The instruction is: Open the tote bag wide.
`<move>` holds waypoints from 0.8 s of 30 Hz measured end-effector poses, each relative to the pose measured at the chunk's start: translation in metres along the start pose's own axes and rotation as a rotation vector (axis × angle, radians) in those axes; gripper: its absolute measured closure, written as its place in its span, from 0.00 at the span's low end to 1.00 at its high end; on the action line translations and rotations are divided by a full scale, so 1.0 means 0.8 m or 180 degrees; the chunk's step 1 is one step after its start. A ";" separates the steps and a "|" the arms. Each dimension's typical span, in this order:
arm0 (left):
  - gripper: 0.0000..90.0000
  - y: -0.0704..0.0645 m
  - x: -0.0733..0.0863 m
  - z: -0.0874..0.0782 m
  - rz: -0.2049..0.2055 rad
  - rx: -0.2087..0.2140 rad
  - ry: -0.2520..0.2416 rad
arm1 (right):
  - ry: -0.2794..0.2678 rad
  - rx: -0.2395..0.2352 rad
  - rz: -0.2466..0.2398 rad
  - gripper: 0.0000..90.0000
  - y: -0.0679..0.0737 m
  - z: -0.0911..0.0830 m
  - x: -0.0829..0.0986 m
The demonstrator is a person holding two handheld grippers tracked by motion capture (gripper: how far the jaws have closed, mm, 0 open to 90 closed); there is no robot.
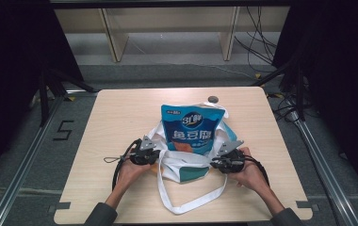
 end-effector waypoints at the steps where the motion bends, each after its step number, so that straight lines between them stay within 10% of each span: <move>1: 0.96 0.003 -0.001 0.002 -0.0023 -0.0016 -0.0018 | -0.0023 -0.0035 0.0013 0.87 -0.002 0.002 -0.001; 24: 0.94 0.024 -0.008 0.017 -0.0040 -0.0146 -0.0097 | -0.0090 0.0072 0.0007 0.85 -0.019 0.020 -0.011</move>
Point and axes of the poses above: each handheld gripper's, and its own axes: z roughly forward along the jaws, x roughly out of its underside, y roughly to its left, the point moved 8 cm from there along z, roughly forward along the jaws, and after that the axes turned 14 degrees about -y, right-handed, at the moved point
